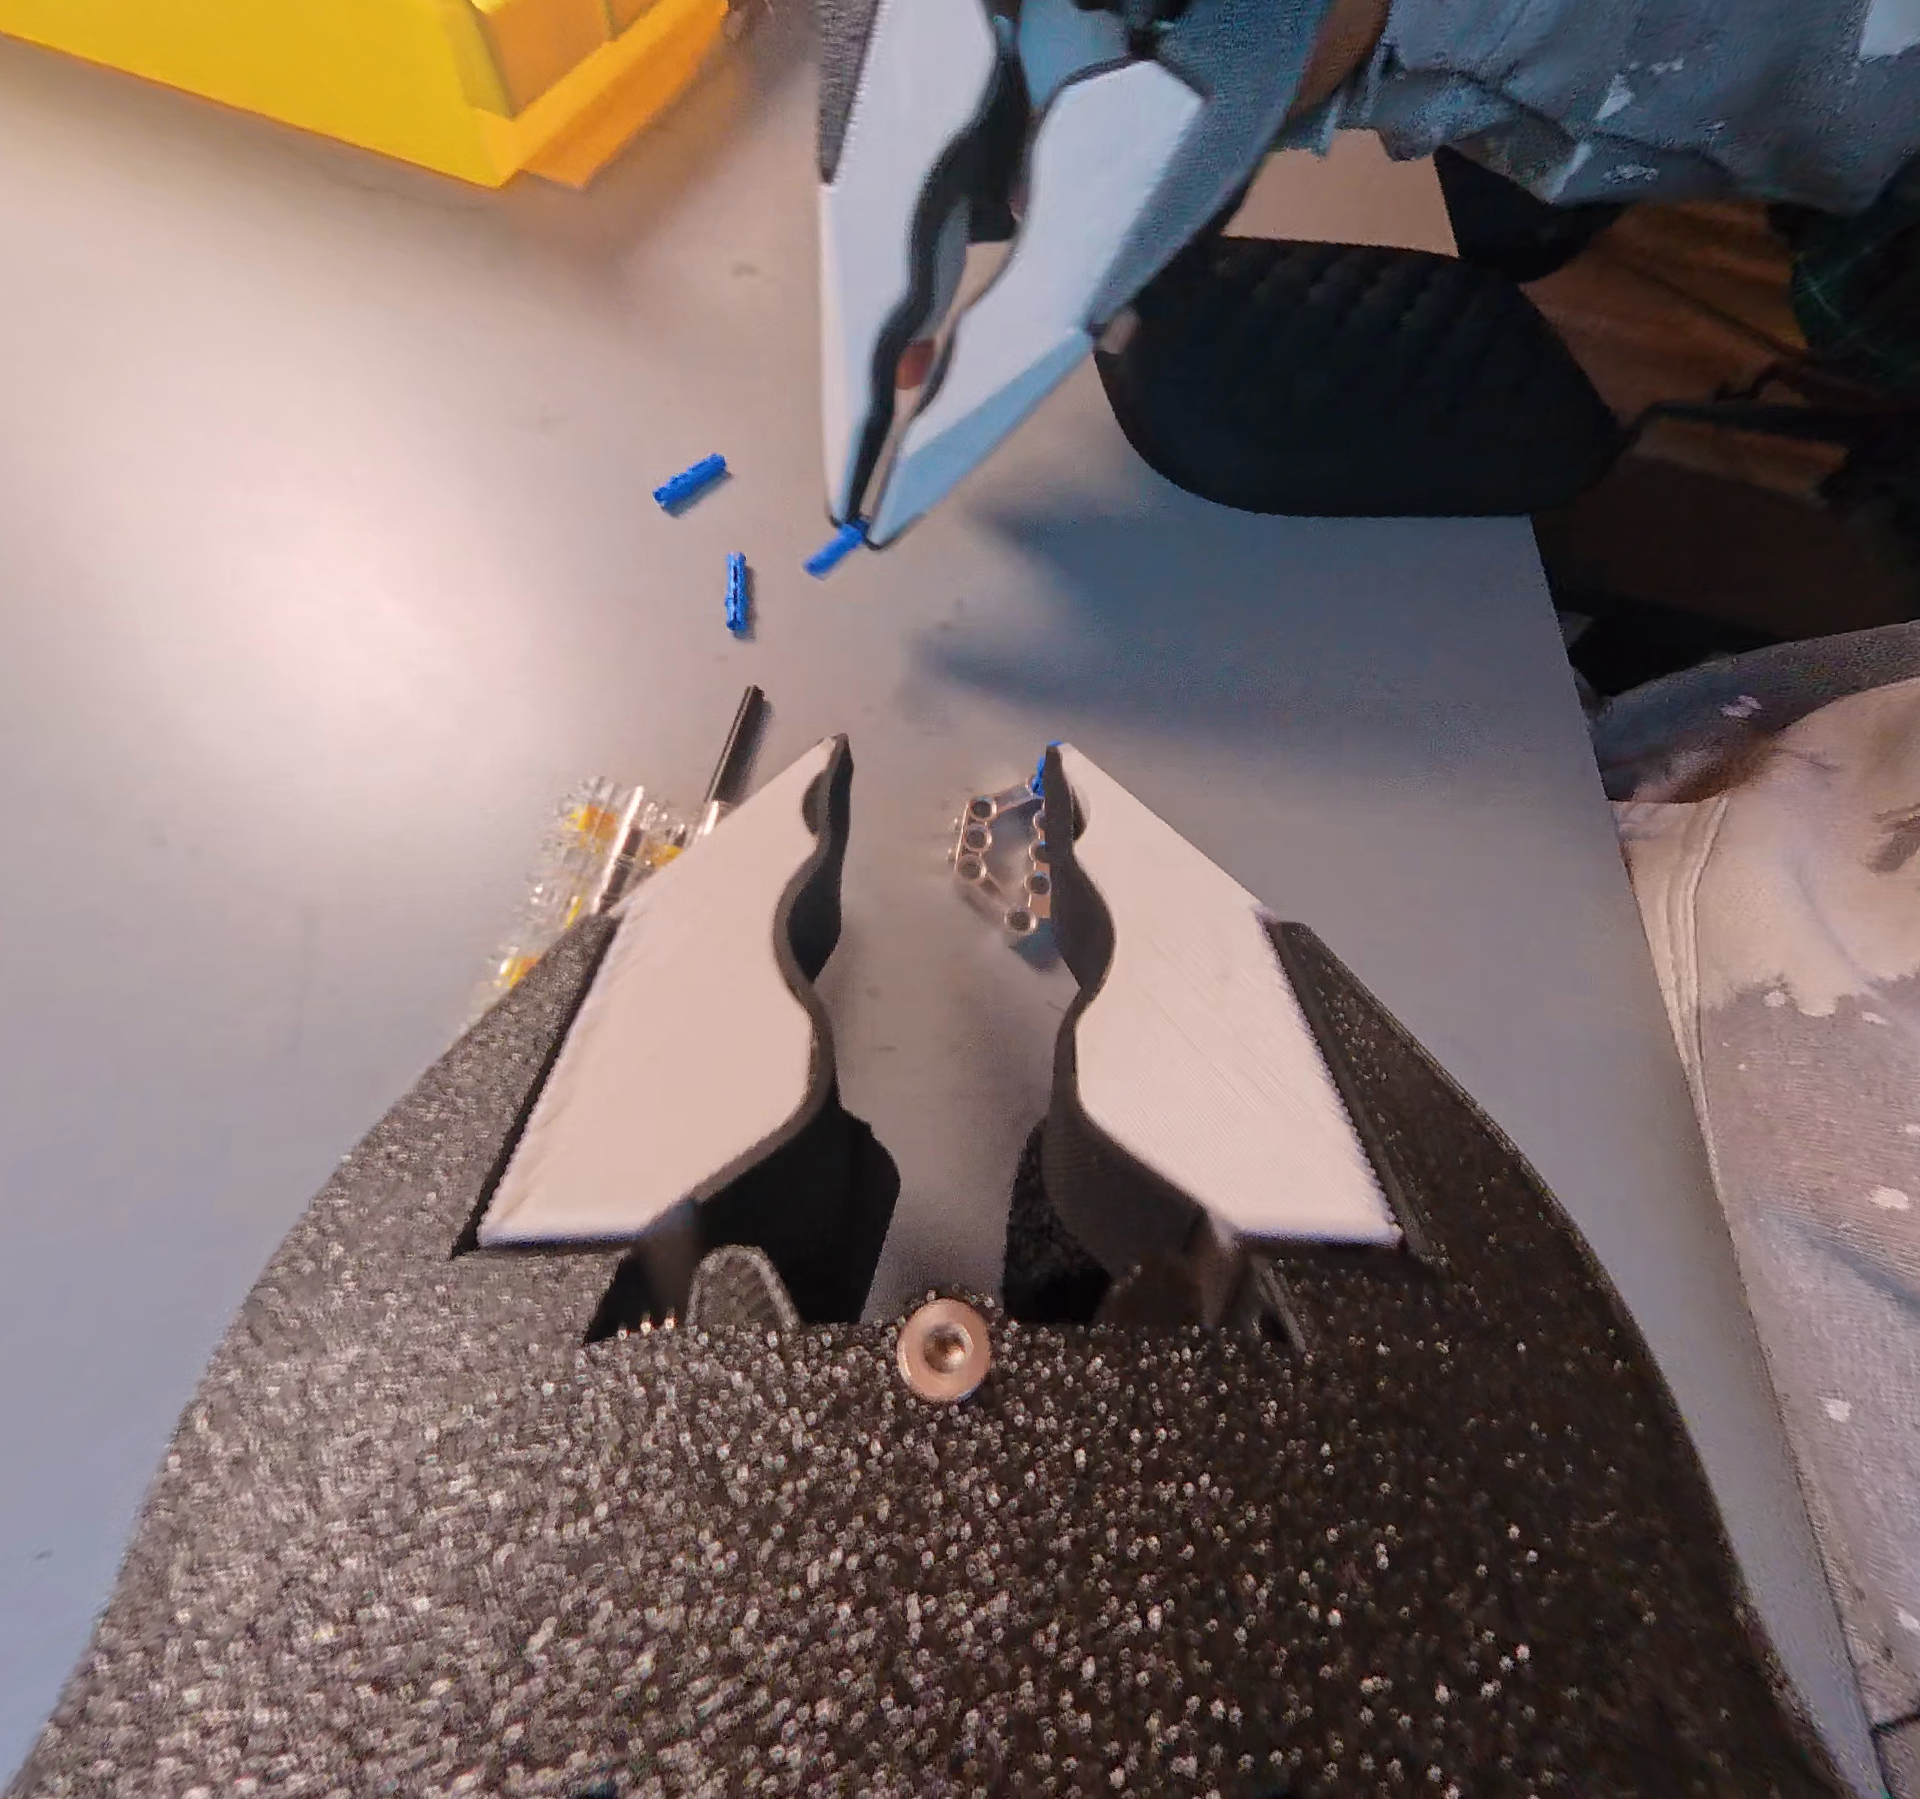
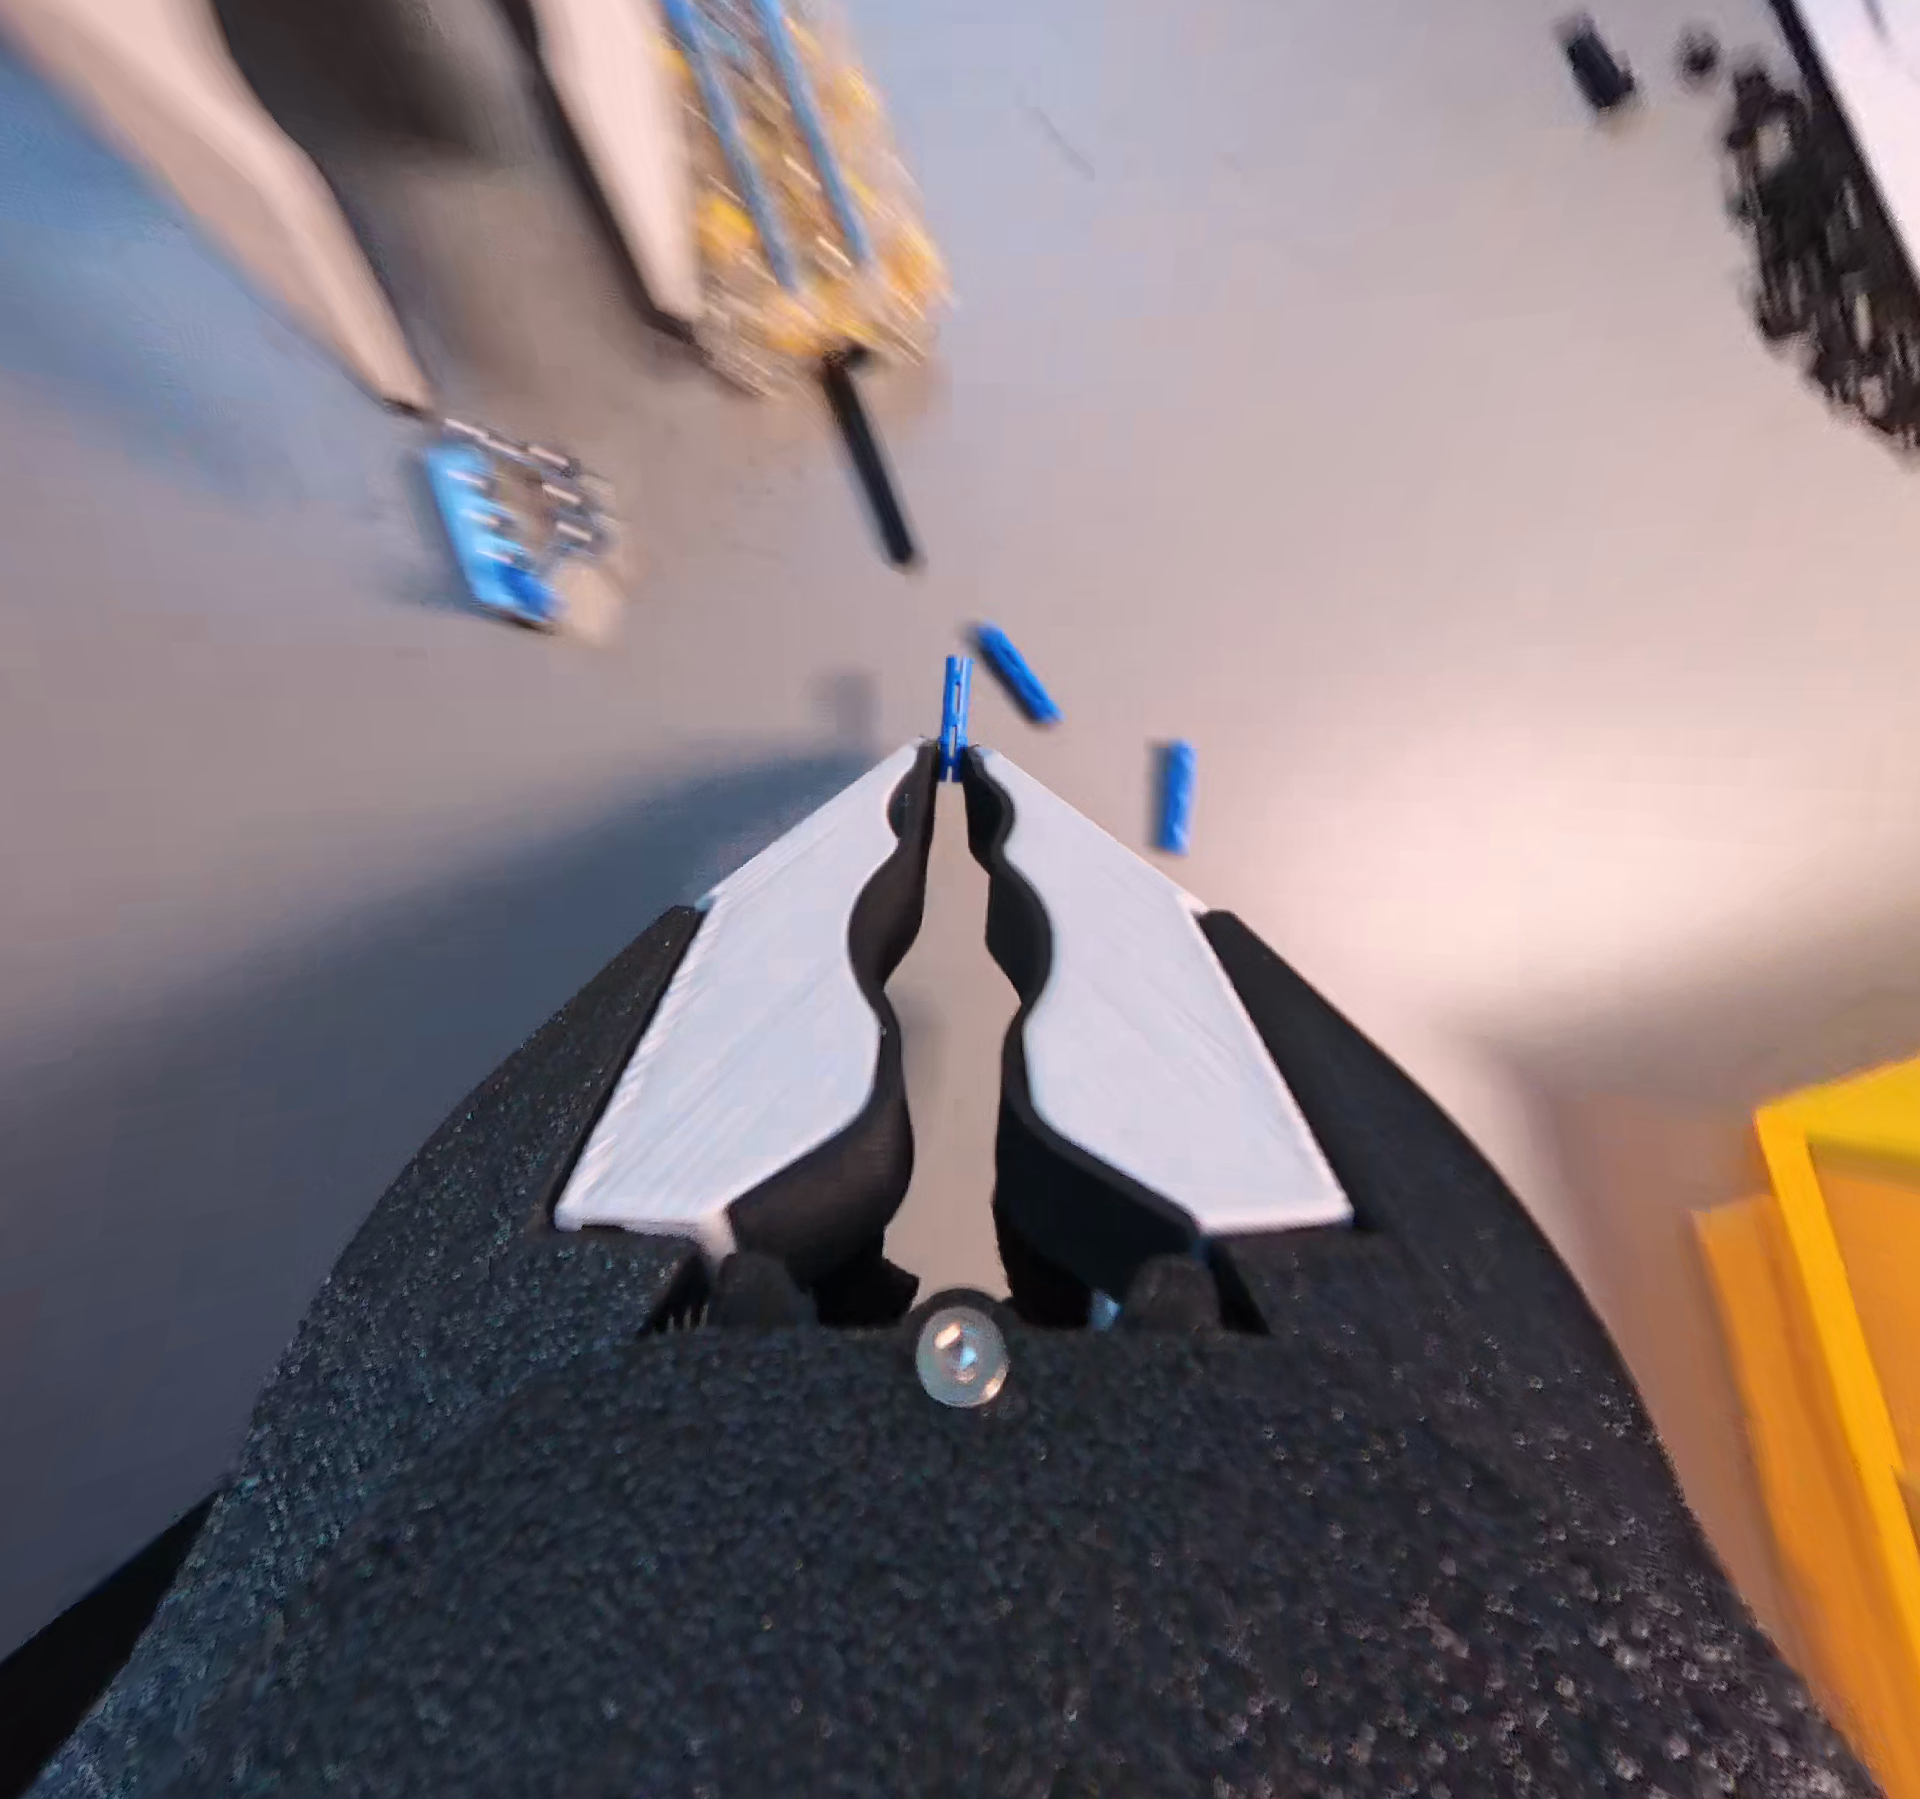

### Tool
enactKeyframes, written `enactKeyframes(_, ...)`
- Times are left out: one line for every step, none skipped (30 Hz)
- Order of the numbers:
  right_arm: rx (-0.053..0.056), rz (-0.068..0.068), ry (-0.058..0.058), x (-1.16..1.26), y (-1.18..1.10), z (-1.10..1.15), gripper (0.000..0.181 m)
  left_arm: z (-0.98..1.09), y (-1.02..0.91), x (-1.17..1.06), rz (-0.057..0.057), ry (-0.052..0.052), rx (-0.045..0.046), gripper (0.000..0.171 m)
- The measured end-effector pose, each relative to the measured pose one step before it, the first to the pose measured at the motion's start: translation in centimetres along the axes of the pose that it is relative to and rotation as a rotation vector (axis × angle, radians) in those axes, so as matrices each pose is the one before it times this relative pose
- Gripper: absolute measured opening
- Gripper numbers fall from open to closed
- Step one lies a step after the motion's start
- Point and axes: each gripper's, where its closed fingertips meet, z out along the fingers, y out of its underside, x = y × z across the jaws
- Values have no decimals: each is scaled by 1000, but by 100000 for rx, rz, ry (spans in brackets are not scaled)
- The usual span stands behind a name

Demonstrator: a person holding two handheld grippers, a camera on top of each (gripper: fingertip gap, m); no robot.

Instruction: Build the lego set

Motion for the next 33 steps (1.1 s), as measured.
enactKeyframes(4794, -4989, -3876, -1533, -1435, -572, 2, -111, -277, 22, 1203, -173, 1645, 35)
enactKeyframes(2526, -5184, -1499, -1219, -1344, -427, 2, -75, -270, 246, 2009, 627, 1361, 33)
enactKeyframes(133, -4899, 184, -881, -1105, -272, 2, -45, -185, 401, 3076, 1029, 559, 31)
enactKeyframes(-1444, -5040, -998, -942, -816, -123, 2, -23, -145, 348, 4030, 216, 49, 30)
enactKeyframes(-2300, -4739, -1577, -910, -556, 11, 2, -18, -78, 341, 4469, -85, -388, 28)
enactKeyframes(-2218, -4417, 1121, -389, -434, 123, 2, -1, 16, 456, 4297, 716, -881, 24)
enactKeyframes(-1612, -3793, -56, -455, -362, 150, 2, 27, 58, 297, 3306, 45, -1024, 19)
enactKeyframes(-1208, -2064, -1633, -559, -293, 159, 2, 47, 135, -38, 1751, -1535, -1328, 13)
enactKeyframes(-49, -1256, -349, -263, -348, 140, 2, 52, 148, 108, 946, 8, -1216, 10)
enactKeyframes(-547, -1113, 233, -84, -132, 87, 2, 17, 12, 306, 609, 1630, -90, 4)
enactKeyframes(-1025, -803, 228, -11, 33, 28, 2, 27, -15, 152, 199, 607, 170, 3)
enactKeyframes(13, -403, 812, 113, -55, -62, 2, 36, 86, 33, 65, 77, -516, 2)
enactKeyframes(1381, 355, 509, 90, -189, -165, 2, 5, 17, 6, 113, 110, -199, 2)
enactKeyframes(2657, 1318, 250, 71, -355, -274, 2, -65, -109, -2, -179, 220, 940, 2)
enactKeyframes(4380, 1683, 1027, 181, -574, -373, 0, -103, -260, 79, -1105, 1121, 2011, 2)
enactKeyframes(6566, 1647, 1452, 264, -861, -504, 0, -149, -415, 75, -1875, 1433, 3145, 2)
enactKeyframes(6861, 2413, 709, 176, -897, -516, 0, -233, -601, 54, -1734, 1301, 4370, 2)
enactKeyframes(5339, 2342, 615, 148, -640, -420, 0, -292, -670, 41, -1270, 1134, 4485, 2)
enactKeyframes(2467, 1478, 146, 38, -199, -296, 0, -289, -600, -86, -630, 8, 3650, 2)
enactKeyframes(1816, 1063, 1124, 176, -102, -245, 4, -261, -483, -113, 359, -558, 2703, 2)
enactKeyframes(2699, 1519, 1340, 230, -234, -253, 10, -193, -355, -99, 1010, -884, 1878, 1)
enactKeyframes(2390, 2182, 58, 83, -218, -230, 14, -129, -287, -18, 1136, -591, 1520, 2)
enactKeyframes(1493, 2533, -261, 87, -128, -159, 18, -78, -288, 68, 905, -189, 1624, 2)
enactKeyframes(557, 1962, -219, 84, -13, -84, 18, -45, -274, 77, 771, -206, 1568, 2)
enactKeyframes(267, 865, -1022, -110, 31, -2, 18, -3, -193, 130, 675, 193, 960, 2)
enactKeyframes(164, -43, -641, -113, 5, 34, 14, 30, -73, 113, 517, 153, 244, 2)
enactKeyframes(136, -583, 86, -30, -3, 53, 10, 10, -50, 31, 554, -336, 262, 2)
enactKeyframes(-887, -932, -935, -168, 106, 85, 6, 20, 9, 14, 330, -110, -47, 2)
enactKeyframes(-1120, -642, -921, -129, 123, 69, 4, 26, 111, 23, 21, 151, -540, 2)
enactKeyframes(-1359, -472, -477, -10, 136, 45, 4, 37, 105, -19, 214, -214, -444, 2)
enactKeyframes(-940, -289, -549, -7, 87, 49, 4, 40, 100, -10, 403, -213, -422, 2)
enactKeyframes(-871, -325, -731, -38, 73, 54, 4, 19, 96, 14, 294, -63, -515, 2)
enactKeyframes(-1127, -256, -659, -21, 117, 61, 4, 25, 55, 6, -25, 70, -249, 2)
